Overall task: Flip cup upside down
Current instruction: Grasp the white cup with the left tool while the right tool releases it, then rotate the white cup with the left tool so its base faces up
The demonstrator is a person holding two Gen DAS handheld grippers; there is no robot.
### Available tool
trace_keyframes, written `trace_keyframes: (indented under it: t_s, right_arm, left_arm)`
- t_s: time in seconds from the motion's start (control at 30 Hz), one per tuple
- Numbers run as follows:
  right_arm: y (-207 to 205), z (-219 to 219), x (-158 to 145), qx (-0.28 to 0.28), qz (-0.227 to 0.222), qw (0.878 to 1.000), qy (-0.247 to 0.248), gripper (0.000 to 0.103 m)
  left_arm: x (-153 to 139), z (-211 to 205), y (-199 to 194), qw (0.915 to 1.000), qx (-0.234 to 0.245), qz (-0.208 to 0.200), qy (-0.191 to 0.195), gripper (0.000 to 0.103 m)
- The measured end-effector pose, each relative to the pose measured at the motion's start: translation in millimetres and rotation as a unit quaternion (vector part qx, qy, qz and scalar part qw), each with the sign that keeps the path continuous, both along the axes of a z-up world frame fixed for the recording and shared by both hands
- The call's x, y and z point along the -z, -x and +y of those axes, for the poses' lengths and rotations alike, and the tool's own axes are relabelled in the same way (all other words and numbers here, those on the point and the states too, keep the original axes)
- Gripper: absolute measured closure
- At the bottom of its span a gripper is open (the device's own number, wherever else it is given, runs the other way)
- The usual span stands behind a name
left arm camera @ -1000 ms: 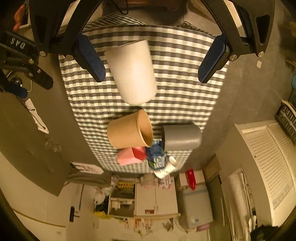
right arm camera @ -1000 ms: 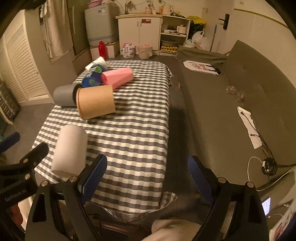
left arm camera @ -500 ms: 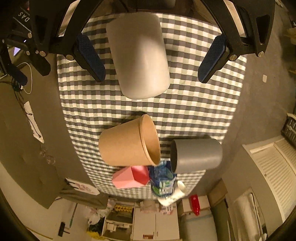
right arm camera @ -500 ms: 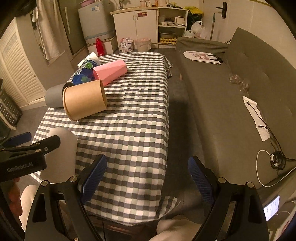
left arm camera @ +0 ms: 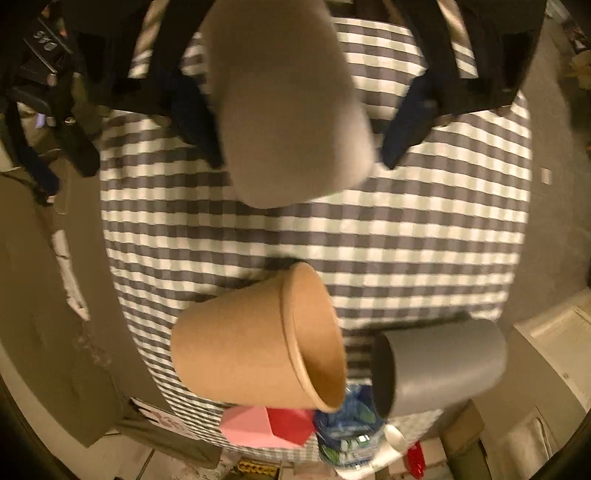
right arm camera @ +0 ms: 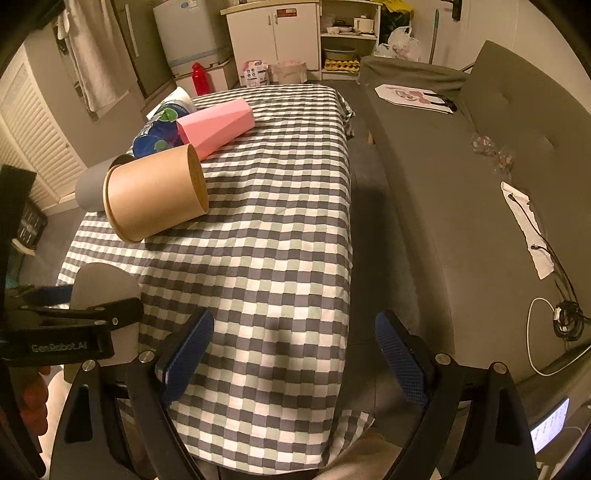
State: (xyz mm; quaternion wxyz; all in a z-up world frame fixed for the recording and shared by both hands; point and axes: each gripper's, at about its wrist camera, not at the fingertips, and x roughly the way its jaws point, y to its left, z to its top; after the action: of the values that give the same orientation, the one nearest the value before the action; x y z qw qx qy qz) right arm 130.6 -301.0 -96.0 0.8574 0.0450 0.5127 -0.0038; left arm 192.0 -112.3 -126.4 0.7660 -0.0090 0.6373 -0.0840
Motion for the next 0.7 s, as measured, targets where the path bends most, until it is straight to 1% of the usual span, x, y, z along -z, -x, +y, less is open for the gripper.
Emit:
trace_keyframes:
  t_s: [0.07,0.17,0.27,0.3,0.4,0.53,0.7]
  right_arm:
    - [-0.4,-0.4,0.9,0.001,0.000,1.000,0.000,0.014]
    - [0.3,0.8,1.4,0.000,0.001,1.000,0.002,0.014]
    - [2.6,0.8,-0.9,0.002,-0.002,1.000,0.004,0.014]
    - [3.2,0.7,-2.0,0.003,-0.003,1.000,0.004,0.014]
    - [6.6,0.6,-5.8,0.005,-0.009,1.000,0.004,0.014]
    - [11.5,0.4,-8.8,0.008,-0.012,1.000,0.006,0.014]
    - [18.0,-4.0,-13.4,0.018,-0.017,1.000,0.009,0.014]
  left_arm:
    - [-1.6,0.7,-1.8,1.0000,0.000,0.001,0.000,0.025]
    - [-11.4,0.3,-0.4,0.9999,0.002,-0.016,0.000,0.025]
    - [-26.3,1.6,3.1,0.9988,-0.001,-0.049,0.007,0.025]
    - [-32.9,1.5,5.3,0.9978,-0.001,-0.065,0.007,0.025]
    - [-43.6,0.5,9.6,0.9955,0.004,-0.095,0.004,0.026]
    - [-46.7,-4.0,17.5,0.9938,0.010,-0.111,-0.003,0.026]
    - [-49.1,-10.3,43.3,0.9896,0.031,-0.139,-0.016,0.026]
